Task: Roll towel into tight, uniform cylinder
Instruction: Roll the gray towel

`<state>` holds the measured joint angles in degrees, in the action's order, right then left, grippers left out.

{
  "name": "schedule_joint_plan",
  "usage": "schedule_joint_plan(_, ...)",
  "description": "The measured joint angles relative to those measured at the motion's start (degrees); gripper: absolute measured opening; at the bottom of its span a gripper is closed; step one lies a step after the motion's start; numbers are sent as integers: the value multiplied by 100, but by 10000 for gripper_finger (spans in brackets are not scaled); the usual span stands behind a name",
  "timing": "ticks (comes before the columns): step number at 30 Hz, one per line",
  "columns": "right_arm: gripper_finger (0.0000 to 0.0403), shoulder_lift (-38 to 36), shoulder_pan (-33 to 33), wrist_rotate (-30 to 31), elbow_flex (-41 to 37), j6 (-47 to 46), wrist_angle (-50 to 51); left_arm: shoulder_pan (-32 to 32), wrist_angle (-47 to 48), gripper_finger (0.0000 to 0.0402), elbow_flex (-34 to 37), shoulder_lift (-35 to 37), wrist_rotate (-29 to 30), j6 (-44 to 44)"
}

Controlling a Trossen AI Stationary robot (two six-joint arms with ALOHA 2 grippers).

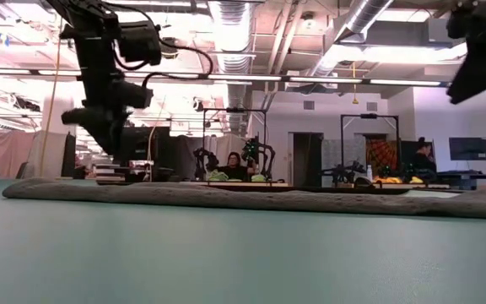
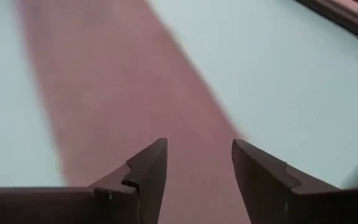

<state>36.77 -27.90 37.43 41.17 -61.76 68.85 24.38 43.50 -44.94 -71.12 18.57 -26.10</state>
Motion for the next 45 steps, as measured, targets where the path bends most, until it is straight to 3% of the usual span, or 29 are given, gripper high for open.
schedule_joint_plan(2,205,16,0,0,-294,465,-895,-33,16,139,86,-8,-1083,341)
schedule_joint_plan(4,202,80,21,-7,-665,920,-1806,-147,-98,139,234,-62,-1742,519)
schedule_joint_plan(9,192,464,168,-541,-1415,1406,-2957,-630,-186,139,497,-390,-2413,323)
schedule_joint_plan(14,178,959,343,-1154,-1654,1066,-2974,-853,-127,122,502,-810,-1577,207)
schedule_joint_plan(21,157,2126,288,-2175,-1882,686,-3567,-648,-161,40,438,-1589,-732,70)
schedule_joint_plan(24,149,2710,151,-2383,-1858,632,-4161,-509,-124,8,270,-1806,-484,-23)
schedule_joint_plan(29,137,3644,-44,-2790,-1715,659,-5760,-337,-201,3,-173,-1868,410,-255)
schedule_joint_plan(33,132,4147,-163,-3244,-1137,1421,-6523,-114,-102,1,-711,-1863,902,-412)
schedule_joint_plan(36,132,4192,-167,-3243,-402,2301,-6358,19,-103,0,-1224,-1763,853,-351)
schedule_joint_plan(41,132,4125,2,-2699,547,3416,-4909,11,-53,0,-1799,-1368,21,-126)
schedule_joint_plan(45,132,4061,479,-2115,721,4250,-4688,-56,249,0,-1827,-1008,-185,248)
